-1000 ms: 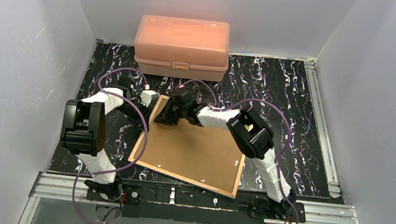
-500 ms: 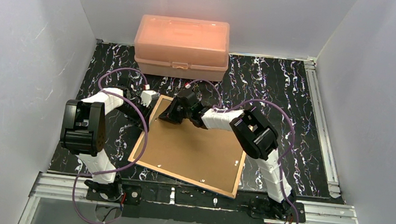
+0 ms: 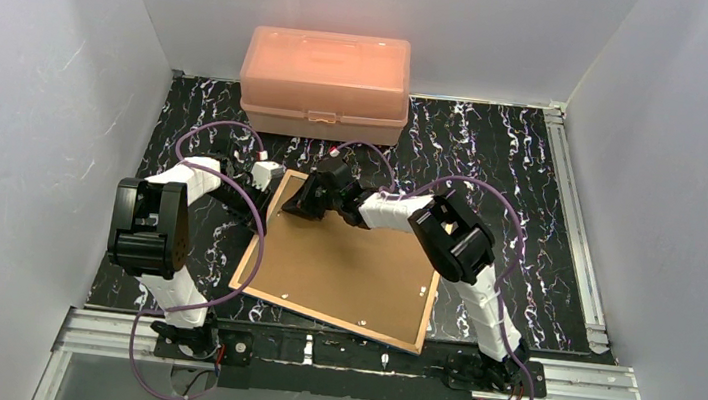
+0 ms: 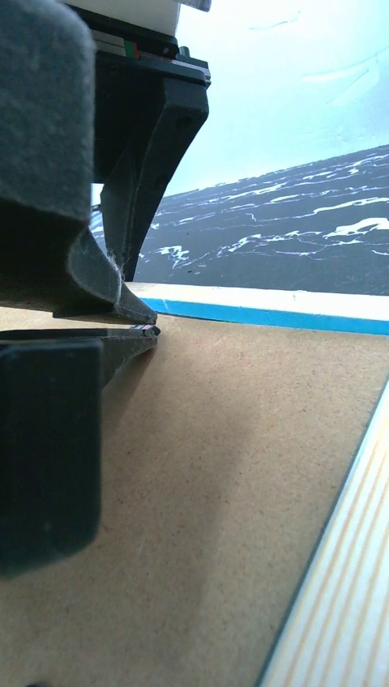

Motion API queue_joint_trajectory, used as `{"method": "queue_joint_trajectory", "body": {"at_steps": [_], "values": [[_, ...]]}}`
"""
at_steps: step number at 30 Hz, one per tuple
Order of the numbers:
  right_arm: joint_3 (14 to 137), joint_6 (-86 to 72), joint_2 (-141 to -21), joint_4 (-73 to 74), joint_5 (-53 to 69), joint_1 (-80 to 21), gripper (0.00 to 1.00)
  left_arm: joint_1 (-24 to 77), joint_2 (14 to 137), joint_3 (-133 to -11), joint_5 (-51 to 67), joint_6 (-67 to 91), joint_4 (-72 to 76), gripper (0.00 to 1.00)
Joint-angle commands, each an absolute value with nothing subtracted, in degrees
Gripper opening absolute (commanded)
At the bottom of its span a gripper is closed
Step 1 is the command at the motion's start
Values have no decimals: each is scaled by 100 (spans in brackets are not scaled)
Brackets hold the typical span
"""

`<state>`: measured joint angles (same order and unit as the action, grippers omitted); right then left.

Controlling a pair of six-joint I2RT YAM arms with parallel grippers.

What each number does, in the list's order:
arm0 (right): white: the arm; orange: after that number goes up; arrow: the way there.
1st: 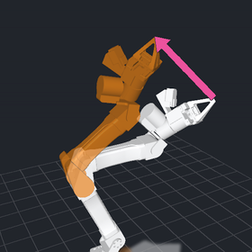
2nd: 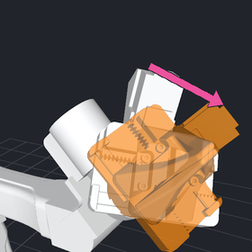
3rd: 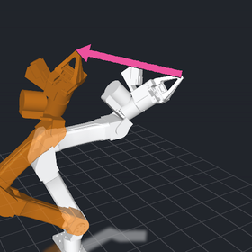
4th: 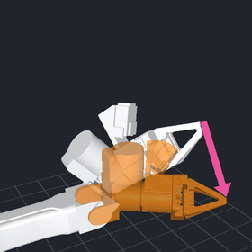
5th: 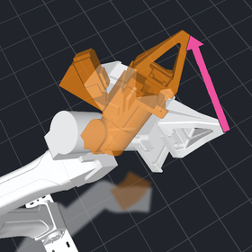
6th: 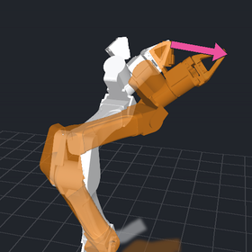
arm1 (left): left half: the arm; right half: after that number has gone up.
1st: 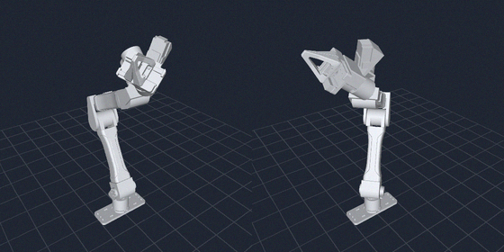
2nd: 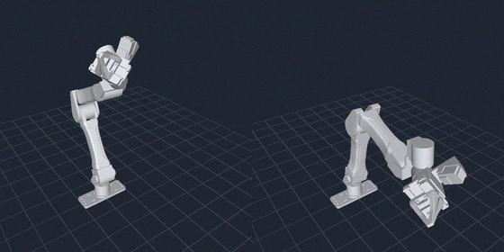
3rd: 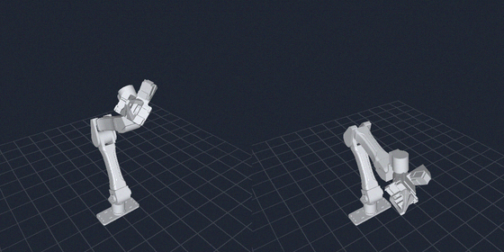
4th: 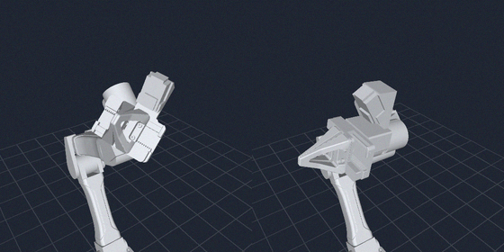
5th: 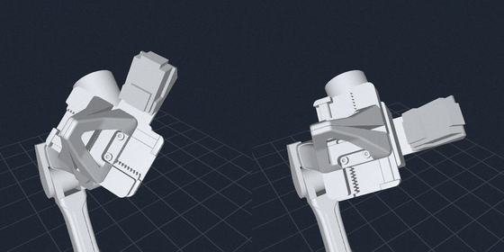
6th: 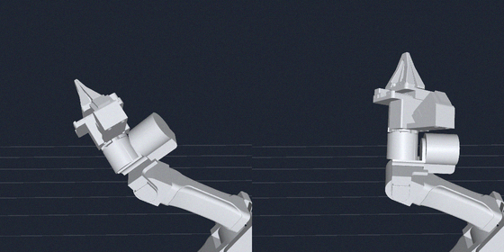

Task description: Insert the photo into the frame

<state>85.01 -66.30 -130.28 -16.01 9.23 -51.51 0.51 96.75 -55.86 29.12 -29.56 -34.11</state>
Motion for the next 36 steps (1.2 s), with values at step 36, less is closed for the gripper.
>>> {"method": "queue_joint_trajectory", "body": {"at_steps": [36], "values": [[9314,-6120,-13522,-964,1223,-5270,15,178,9835,-5362,2731,-3207,-3777,12]]}}
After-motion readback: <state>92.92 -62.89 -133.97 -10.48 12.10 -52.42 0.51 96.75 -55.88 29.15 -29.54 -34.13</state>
